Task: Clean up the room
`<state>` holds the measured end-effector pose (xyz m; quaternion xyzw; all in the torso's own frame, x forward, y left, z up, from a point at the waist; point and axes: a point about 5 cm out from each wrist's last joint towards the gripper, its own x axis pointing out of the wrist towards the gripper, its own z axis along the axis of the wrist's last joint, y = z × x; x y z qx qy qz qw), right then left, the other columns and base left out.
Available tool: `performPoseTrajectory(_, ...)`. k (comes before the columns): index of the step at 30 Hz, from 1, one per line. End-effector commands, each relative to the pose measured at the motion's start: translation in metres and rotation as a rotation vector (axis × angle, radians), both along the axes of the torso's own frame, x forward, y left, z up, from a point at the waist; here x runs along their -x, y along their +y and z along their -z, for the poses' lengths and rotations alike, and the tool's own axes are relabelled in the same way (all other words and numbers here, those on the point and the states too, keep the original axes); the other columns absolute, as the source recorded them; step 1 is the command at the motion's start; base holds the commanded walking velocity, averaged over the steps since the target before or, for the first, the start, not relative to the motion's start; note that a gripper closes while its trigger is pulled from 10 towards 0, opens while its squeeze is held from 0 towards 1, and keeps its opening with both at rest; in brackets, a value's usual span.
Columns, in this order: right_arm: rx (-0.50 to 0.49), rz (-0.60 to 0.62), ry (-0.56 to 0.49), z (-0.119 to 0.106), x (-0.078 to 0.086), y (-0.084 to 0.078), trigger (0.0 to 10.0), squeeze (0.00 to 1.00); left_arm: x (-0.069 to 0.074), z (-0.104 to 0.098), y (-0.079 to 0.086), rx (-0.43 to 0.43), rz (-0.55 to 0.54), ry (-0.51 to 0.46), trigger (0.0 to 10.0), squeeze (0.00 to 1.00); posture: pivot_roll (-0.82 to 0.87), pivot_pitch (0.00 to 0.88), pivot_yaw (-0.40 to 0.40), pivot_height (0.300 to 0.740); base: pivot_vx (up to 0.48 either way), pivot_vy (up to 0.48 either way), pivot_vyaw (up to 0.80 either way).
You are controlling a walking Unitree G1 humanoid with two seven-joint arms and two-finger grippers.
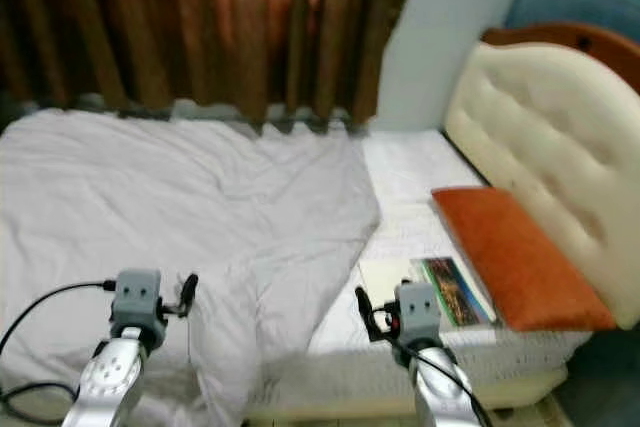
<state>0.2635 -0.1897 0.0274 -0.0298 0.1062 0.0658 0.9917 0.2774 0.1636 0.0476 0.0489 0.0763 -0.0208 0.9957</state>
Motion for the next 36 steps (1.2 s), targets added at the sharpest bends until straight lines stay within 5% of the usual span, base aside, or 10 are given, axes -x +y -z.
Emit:
performPoseTrajectory(1, -0.008, -0.007, -0.02, -0.005, -0.005, 0.002, 10.0, 0.0, -0.001, 0.0, 0.003, -0.012, 0.001, 0.002, 10.0, 0.0, 0.04, 0.0, -0.097, 0.74, 0.0, 0.48, -0.8)
performPoseTrajectory(5, -0.002, -0.012, -0.03, -0.005, -0.005, 0.002, 10.0, 0.0, 0.0, -0.002, 0.005, -0.068, -0.006, -0.025, 10.0, 0.0, 0.04, 0.0, -0.094, 0.74, 0.0, 0.36, 0.0)
performPoseTrajectory(20, -0.018, -0.019, -0.025, -0.002, -0.005, 0.006, 10.0, 0.0, -0.001, -0.008, 0.001, -0.016, 0.013, -0.058, 10.0, 0.0, 0.04, 0.0, -0.092, 0.74, 0.256, 0.146, 0.0)
performPoseTrajectory(36, -0.018, -0.022, -0.008, 0.003, 0.001, 0.007, 10.0, 0.0, -0.013, -0.008, 0.001, -0.035, 0.008, -0.01, 10.0, 0.0, 0.02, 0.0, -0.086, 0.74, 0.406, 0.22, -0.8)
